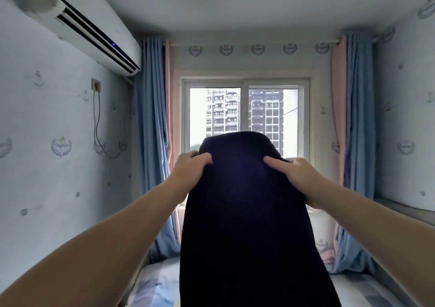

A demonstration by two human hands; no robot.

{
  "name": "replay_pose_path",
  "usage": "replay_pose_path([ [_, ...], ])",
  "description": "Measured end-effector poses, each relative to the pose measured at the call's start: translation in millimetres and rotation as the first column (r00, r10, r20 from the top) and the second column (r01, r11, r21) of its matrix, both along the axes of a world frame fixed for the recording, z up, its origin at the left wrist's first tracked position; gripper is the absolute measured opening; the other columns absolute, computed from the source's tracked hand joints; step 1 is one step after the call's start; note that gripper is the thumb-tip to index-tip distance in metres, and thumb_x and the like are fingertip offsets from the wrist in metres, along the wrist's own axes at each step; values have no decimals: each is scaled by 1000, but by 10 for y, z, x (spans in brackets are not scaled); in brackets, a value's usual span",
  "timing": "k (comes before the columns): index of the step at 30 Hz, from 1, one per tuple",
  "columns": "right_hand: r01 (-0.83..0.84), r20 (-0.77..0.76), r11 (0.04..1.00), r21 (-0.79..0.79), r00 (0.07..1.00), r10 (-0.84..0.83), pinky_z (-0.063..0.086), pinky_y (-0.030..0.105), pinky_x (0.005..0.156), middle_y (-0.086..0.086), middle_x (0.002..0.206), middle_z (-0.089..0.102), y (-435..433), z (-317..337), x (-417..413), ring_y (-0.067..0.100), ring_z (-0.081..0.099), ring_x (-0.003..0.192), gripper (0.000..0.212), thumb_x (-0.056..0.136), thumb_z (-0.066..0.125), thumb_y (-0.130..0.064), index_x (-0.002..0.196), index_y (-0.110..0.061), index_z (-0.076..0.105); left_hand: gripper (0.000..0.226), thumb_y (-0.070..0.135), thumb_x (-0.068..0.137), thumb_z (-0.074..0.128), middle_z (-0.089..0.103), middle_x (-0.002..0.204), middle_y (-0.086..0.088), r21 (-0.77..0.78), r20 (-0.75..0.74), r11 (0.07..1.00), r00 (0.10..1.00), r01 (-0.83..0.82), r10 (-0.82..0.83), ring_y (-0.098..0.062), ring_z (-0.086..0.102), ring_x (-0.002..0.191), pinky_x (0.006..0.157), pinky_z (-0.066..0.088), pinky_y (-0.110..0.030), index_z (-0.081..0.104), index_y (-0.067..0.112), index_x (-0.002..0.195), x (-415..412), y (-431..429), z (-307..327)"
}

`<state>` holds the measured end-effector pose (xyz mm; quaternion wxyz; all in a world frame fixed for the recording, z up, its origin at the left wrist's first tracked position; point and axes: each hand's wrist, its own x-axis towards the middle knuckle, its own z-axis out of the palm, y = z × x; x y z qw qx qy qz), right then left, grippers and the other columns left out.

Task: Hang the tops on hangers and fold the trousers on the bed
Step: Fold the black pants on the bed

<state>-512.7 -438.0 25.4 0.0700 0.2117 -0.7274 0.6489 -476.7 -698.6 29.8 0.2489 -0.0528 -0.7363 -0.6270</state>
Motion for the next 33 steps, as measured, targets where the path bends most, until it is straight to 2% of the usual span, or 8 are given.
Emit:
replay_pose_path([
  [4,-32,25,999,34,999,32,62,36,72,13,96,78,-294,-311,-318,30,76,86,41,84,78,-44,101,-7,76,20,25,77,64,75,77,-4,-22,13,1000,1000,0,0,-20,71,71,60,56,-31,73,13,91,-306,-348,-359],
  [7,-43,48,997,70,998,40,63,35,75,10,96,78,-561,-649,-671,27,76,87,37,84,77,-44,100,-11,77,17,20,79,66,75,73,0,5,36,1000,999,22,-22,-17,72,67,55,55,-26,71,14,94,-658,-643,-738],
  [12,-73,173,985,157,984,45,60,41,89,9,102,78,-1078,-1499,-1455,27,75,94,47,75,82,-45,108,-13,75,37,22,67,68,76,76,-2,90,144,993,986,75,-88,-19,74,68,56,56,-26,67,11,103,-1431,-1237,-1693],
  [16,-60,307,969,239,951,-17,61,43,83,16,102,77,-1522,-2453,-2162,33,75,93,39,77,82,-39,102,-9,77,36,18,61,68,72,75,0,154,288,987,953,50,-93,-15,68,69,62,52,-27,67,8,96,-2161,-1682,-2755],
  [19,-60,397,934,352,913,-91,54,29,65,10,95,78,-1793,-3264,-2635,19,73,78,27,84,80,-31,98,-9,76,33,18,61,67,71,77,-1,182,438,983,894,13,-92,-15,65,70,63,50,-26,66,9,92,-2620,-1916,-3631],
  [24,-105,516,883,458,840,-168,44,15,52,-8,68,70,-2110,-4615,-3490,3,63,57,17,85,80,-29,80,-13,76,27,21,65,69,70,82,1,174,614,981,789,-88,-38,-14,65,72,68,51,-29,66,15,91,-3399,-2156,-5033],
  [29,-56,471,819,572,840,-272,52,44,81,-2,77,74,-2392,-5934,-4402,23,69,82,32,80,76,-53,77,-20,75,11,9,88,71,71,90,2,87,682,983,729,-163,61,-14,67,81,70,49,-25,67,14,97,-4225,-2351,-6380],
  [33,54,425,808,587,829,-364,43,36,64,3,68,61,-2605,-6918,-5023,26,61,70,43,86,72,-48,78,-6,69,23,33,96,63,71,103,1,-65,695,974,690,-218,201,-18,66,94,81,52,-34,66,15,110,-4812,-2394,-7286],
])
